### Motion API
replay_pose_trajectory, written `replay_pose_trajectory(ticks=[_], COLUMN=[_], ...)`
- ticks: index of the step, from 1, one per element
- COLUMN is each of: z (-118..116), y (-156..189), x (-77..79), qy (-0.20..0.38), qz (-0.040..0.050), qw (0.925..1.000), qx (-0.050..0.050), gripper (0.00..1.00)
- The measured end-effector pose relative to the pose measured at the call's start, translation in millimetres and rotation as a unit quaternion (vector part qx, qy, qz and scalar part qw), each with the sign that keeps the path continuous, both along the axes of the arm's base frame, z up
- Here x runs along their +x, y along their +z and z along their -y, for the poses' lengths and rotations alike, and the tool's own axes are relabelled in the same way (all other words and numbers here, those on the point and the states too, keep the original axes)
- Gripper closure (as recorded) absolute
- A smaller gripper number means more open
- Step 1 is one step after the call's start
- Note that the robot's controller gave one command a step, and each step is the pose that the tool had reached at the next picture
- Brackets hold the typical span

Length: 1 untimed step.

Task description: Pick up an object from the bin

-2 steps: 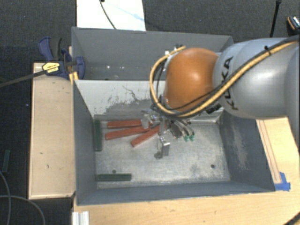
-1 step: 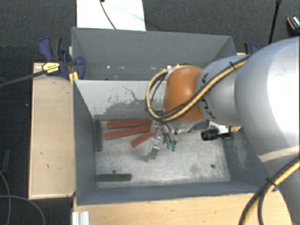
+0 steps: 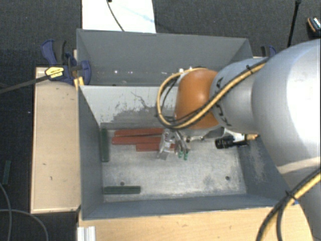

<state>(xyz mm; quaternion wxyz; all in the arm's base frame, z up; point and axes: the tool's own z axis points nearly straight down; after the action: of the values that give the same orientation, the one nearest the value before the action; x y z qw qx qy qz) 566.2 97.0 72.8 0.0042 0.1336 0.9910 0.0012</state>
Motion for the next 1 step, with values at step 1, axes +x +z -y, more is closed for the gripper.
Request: replay_pose_trajectory(ticks=[1], z=[-0.2], y=[-2.1], x=[-2.0], qy=[0.000], qz=[-0.0027], qw=[1.0000], qx=[0.000], gripper=[0.00])
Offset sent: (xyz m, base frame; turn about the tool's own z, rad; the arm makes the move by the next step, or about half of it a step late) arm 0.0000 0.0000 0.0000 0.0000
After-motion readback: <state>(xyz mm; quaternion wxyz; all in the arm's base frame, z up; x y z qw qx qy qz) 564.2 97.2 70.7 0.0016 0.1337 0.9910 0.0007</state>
